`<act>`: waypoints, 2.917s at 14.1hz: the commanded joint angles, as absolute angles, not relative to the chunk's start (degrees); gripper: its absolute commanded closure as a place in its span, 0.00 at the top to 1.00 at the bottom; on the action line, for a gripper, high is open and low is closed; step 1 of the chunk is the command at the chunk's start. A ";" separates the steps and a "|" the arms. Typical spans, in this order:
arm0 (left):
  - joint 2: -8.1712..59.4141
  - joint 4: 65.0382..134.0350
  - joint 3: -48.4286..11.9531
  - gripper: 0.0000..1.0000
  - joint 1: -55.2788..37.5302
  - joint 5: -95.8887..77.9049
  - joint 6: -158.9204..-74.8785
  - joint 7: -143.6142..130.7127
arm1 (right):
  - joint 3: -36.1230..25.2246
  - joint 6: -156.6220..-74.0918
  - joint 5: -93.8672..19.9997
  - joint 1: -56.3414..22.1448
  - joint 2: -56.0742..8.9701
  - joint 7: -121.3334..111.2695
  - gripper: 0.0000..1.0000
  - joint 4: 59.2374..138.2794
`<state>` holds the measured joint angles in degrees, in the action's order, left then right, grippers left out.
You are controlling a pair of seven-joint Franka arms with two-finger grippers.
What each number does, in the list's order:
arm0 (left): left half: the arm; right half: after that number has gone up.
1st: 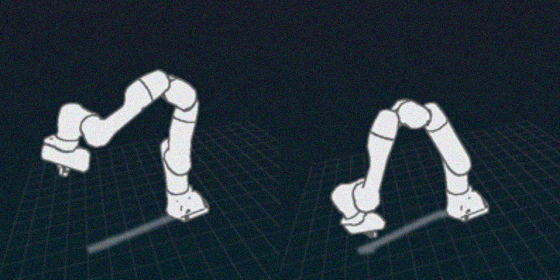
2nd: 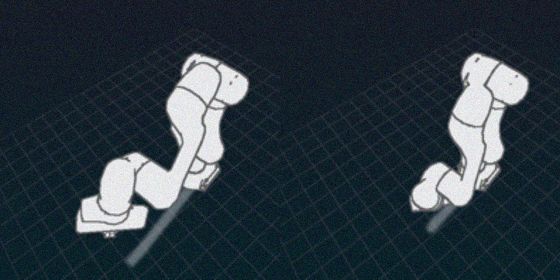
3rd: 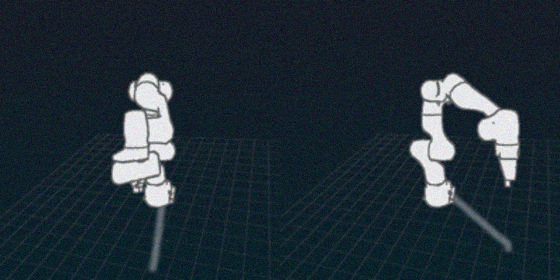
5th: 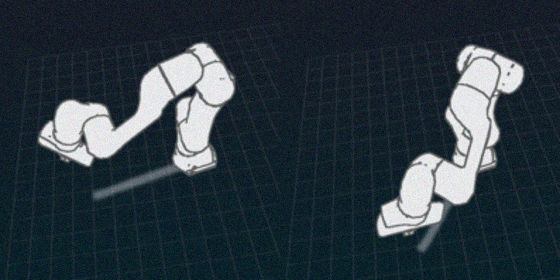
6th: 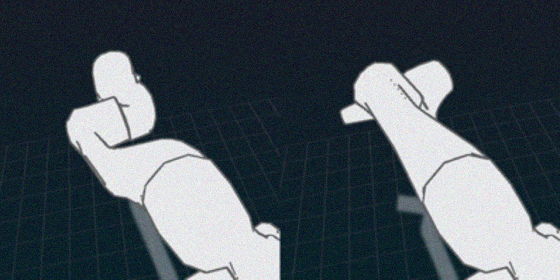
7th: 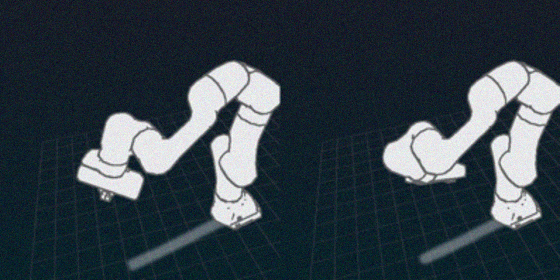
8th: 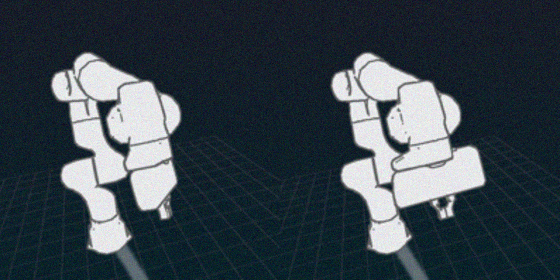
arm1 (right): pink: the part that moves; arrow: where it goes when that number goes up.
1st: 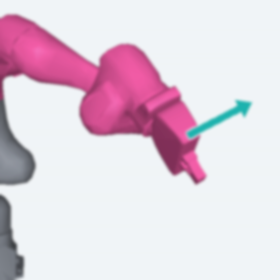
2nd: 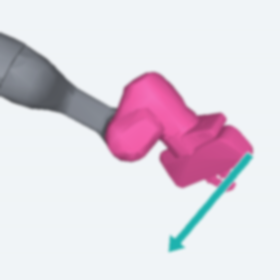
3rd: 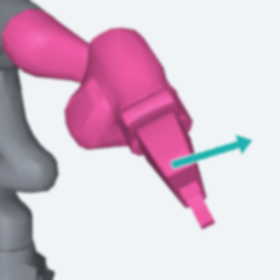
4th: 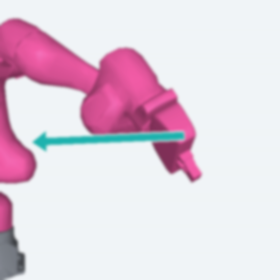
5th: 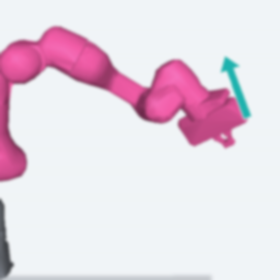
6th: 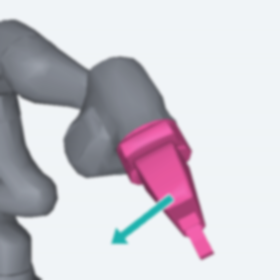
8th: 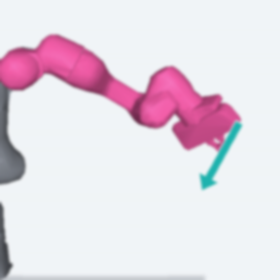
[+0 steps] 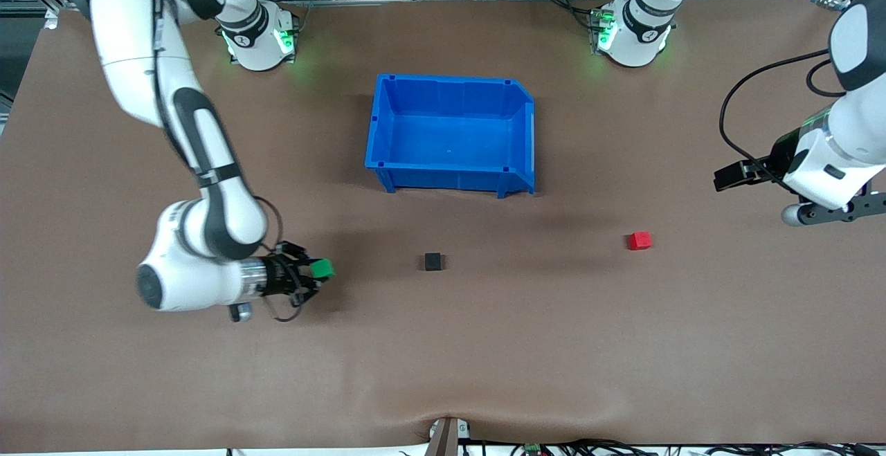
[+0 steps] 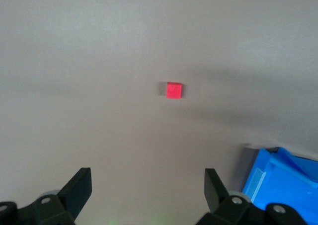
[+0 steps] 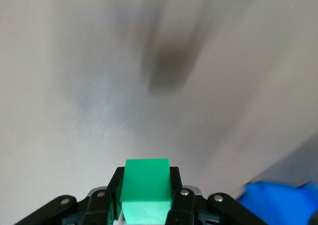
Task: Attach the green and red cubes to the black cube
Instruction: 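Carry the green cube to the black cube while the left gripper reaches the red cube, then press the green cube onto the black cube and open the right gripper, then withdraw the right gripper while the left gripper grasps the red cube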
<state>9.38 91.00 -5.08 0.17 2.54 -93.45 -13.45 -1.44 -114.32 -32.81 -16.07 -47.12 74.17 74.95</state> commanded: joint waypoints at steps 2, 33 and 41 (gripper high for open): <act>11.42 95.95 -5.19 1.00 0.61 3.52 -97.63 -13.71 | -2.20 -124.17 -34.01 -22.93 -49.04 84.89 0.00 75.67; 30.06 113.03 -5.36 1.00 -2.02 3.52 -139.92 -27.16 | -4.22 -128.44 -13.74 -24.27 -47.64 81.51 1.00 73.13; 31.29 112.15 -5.36 0.84 -2.02 6.50 -140.01 -27.16 | -4.21 -103.81 -12.31 -6.78 -43.42 38.80 1.00 63.99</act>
<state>30.60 113.19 -5.69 -1.54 5.15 -139.57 -25.92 -5.42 -107.09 -13.47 -9.63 -43.52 45.72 66.66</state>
